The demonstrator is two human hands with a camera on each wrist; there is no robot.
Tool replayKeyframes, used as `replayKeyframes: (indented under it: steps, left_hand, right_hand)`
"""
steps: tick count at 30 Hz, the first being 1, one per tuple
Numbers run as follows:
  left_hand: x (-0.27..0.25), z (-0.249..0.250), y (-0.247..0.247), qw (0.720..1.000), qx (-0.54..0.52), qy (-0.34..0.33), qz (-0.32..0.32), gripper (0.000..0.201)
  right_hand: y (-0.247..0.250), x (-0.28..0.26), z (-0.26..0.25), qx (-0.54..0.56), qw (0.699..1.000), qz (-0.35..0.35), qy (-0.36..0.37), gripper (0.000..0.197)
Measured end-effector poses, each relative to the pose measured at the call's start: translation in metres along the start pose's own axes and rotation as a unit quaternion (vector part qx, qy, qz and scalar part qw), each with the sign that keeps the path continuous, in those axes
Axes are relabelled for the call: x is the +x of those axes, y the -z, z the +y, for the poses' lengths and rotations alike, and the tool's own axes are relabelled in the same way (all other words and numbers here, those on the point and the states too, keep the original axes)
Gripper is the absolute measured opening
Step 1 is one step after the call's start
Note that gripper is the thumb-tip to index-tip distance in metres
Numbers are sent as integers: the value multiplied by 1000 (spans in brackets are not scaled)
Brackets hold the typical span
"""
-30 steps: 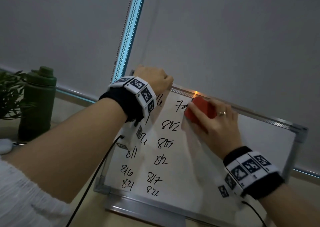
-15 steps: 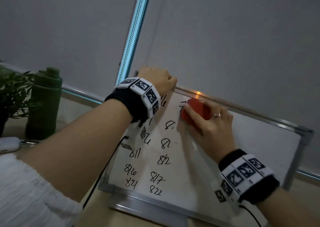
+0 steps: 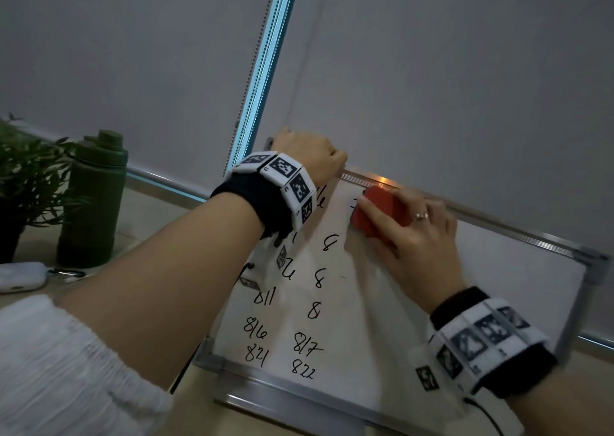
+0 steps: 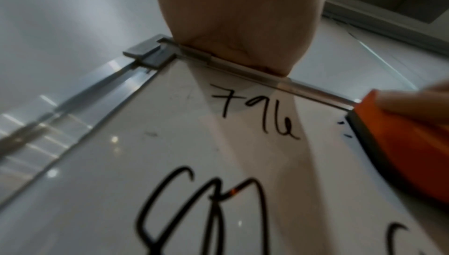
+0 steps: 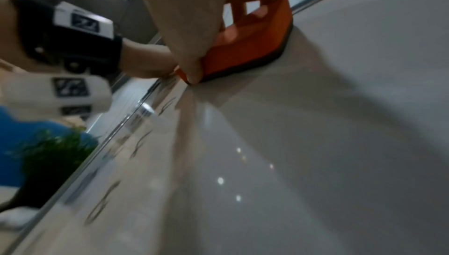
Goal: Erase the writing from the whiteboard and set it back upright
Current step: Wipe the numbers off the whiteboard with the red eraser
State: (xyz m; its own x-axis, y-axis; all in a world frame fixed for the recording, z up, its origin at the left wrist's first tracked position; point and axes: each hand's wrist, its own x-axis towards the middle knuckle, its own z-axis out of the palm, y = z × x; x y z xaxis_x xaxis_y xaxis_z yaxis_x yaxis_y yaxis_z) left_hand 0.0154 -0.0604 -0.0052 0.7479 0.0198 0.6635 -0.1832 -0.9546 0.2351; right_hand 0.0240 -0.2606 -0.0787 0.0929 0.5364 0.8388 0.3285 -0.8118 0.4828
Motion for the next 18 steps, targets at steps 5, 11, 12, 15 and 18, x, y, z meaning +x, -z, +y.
replayKeyframes:
  steps: [5,11,12,15,18]
  left_hand:
    - [-4,0,3,1000,-10,-3,0,46]
    - [-5,-1,3,1000,-10,-15,2,47]
    - [-4,-1,3,1000,-9,-19,0,47]
    - [-1,-2,1,1000,-13,-18,0,47]
    - [1,-4,-2,1000,-11,-17,7,48]
  right_hand:
    - [-3,-67,-40,35,986,-41,160,41]
    - [8,-34,-9,-7,996,-11,87,38]
    - [10,-27,-2,-9,999,-7,36,42]
    - [7,-38,-10,10,1000,-6,12,44]
    - [1,-78,-38,24,988,-47,148,43]
